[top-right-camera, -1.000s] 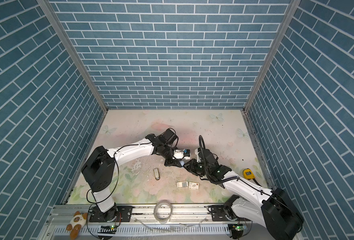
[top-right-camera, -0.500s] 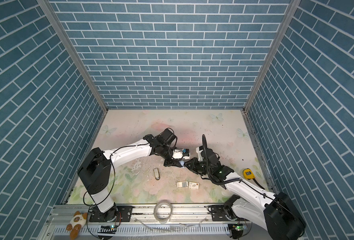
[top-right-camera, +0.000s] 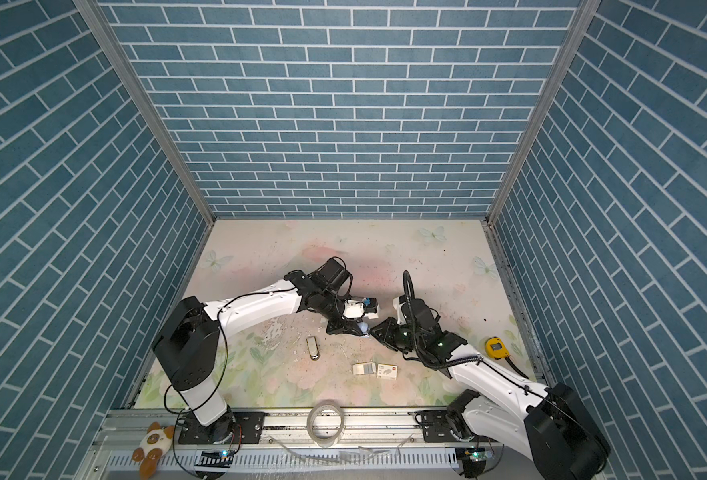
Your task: Load the staples into the stapler
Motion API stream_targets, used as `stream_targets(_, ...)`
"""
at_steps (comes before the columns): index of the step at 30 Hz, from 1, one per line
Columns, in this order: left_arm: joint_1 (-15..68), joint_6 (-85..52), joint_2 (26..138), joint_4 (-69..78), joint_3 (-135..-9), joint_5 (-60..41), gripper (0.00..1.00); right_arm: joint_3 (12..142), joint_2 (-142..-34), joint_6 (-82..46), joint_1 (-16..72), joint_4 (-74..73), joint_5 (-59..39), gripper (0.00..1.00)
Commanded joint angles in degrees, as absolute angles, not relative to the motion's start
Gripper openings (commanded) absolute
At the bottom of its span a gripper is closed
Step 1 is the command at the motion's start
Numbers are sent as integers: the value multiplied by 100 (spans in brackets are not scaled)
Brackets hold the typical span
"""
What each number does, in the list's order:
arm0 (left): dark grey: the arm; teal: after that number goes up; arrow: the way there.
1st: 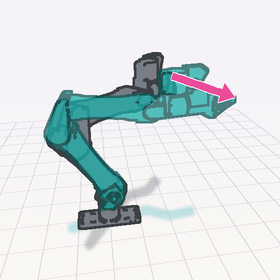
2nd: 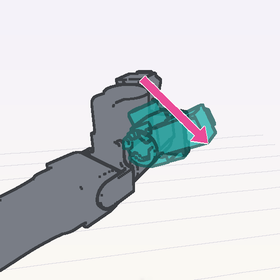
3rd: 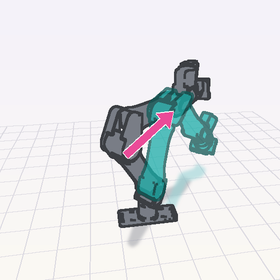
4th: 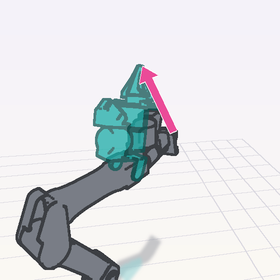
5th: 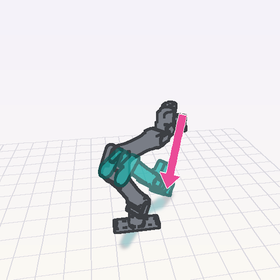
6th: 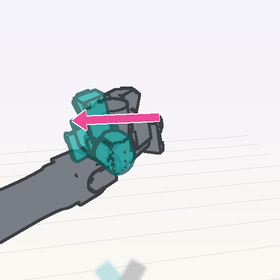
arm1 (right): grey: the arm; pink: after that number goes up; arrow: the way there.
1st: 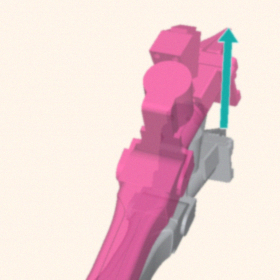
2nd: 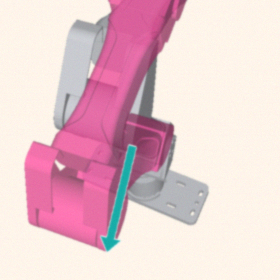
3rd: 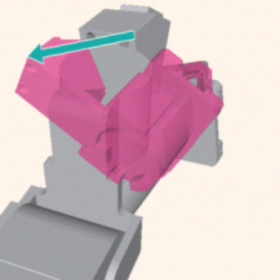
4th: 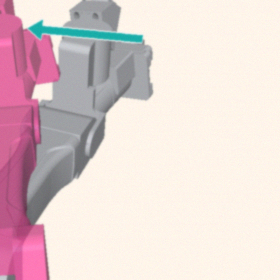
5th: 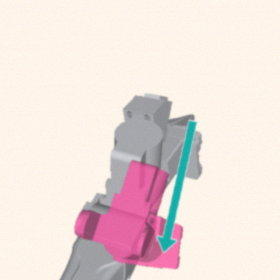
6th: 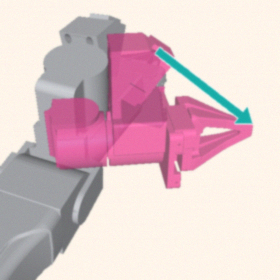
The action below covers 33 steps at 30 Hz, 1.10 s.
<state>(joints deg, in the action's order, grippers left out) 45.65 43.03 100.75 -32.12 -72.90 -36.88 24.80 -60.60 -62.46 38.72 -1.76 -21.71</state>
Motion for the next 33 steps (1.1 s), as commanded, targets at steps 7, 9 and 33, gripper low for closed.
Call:
stream_targets(7,4544,4104,9870,-3097,-7308,-3954,12,2457,-6179,-6090,3850,-321,-2230,21)
stream_targets(9,4535,4017,9875,-3030,-7329,-3996,12,2438,-6204,-6081,3850,-347,-2241,21)
stream_targets(33,4377,3121,10059,-2604,-7693,-4611,7,2094,-6765,-6372,3856,-1827,-2573,20)
